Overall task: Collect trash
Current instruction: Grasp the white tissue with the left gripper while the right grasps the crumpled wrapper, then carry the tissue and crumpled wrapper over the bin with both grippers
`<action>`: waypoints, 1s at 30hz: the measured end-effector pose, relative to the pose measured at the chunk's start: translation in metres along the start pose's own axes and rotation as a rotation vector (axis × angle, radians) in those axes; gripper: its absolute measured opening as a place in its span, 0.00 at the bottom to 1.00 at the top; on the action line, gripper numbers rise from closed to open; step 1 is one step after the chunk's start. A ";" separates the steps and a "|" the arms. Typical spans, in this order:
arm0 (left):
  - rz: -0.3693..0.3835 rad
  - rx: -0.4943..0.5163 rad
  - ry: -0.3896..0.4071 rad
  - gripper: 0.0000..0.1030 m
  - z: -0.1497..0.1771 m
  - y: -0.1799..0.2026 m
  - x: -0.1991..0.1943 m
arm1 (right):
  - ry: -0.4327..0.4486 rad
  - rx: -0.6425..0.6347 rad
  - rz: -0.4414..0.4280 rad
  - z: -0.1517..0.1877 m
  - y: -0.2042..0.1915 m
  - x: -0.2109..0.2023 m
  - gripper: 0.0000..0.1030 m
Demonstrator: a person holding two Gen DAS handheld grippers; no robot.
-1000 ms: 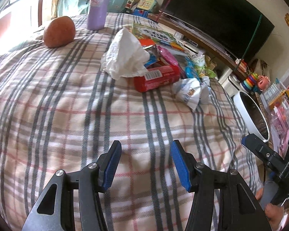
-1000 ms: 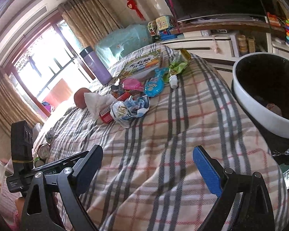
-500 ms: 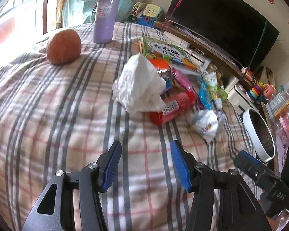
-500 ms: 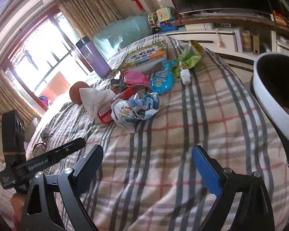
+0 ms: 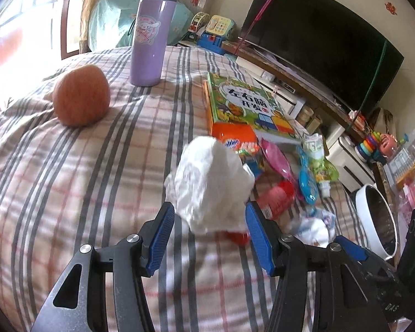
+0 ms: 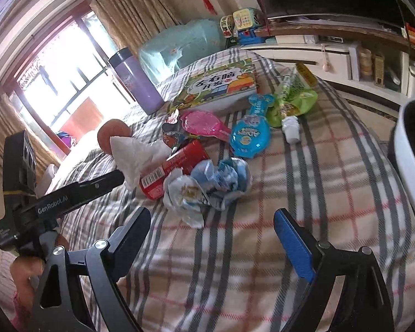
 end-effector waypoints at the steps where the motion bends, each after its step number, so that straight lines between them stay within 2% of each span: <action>1: -0.002 0.003 0.002 0.50 -0.001 -0.001 0.005 | -0.002 0.001 -0.002 -0.001 0.000 0.003 0.89; 4: 0.003 0.004 -0.009 0.46 0.000 -0.001 0.019 | -0.005 0.000 -0.001 -0.004 -0.001 0.012 0.85; 5: 0.016 0.002 -0.011 0.35 0.000 -0.001 0.024 | -0.006 0.003 0.000 -0.005 0.000 0.015 0.81; 7: 0.020 0.012 -0.016 0.24 0.001 0.000 0.029 | -0.011 0.010 0.007 -0.007 0.001 0.022 0.73; 8: 0.020 0.020 -0.018 0.15 0.002 0.000 0.031 | -0.012 0.011 0.011 -0.007 0.002 0.024 0.65; 12: 0.022 0.027 -0.017 0.06 0.006 0.001 0.027 | 0.009 -0.010 0.011 -0.009 -0.001 0.022 0.28; 17: 0.039 0.015 0.006 0.05 0.013 0.004 0.004 | 0.029 -0.021 0.010 -0.008 -0.001 0.009 0.22; 30: 0.148 0.028 0.018 0.05 0.035 0.035 -0.058 | 0.085 0.024 0.019 -0.004 0.017 -0.046 0.21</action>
Point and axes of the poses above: each gripper's, at about its wrist camera, not at the fingertips, and x roughly the way its jaws point, y to its right, z to its underside, the point moved 5 cm from there along x, roughly the way its jaws point, and after that the axes turned 15 degrees about y, right-handed, at the moved point
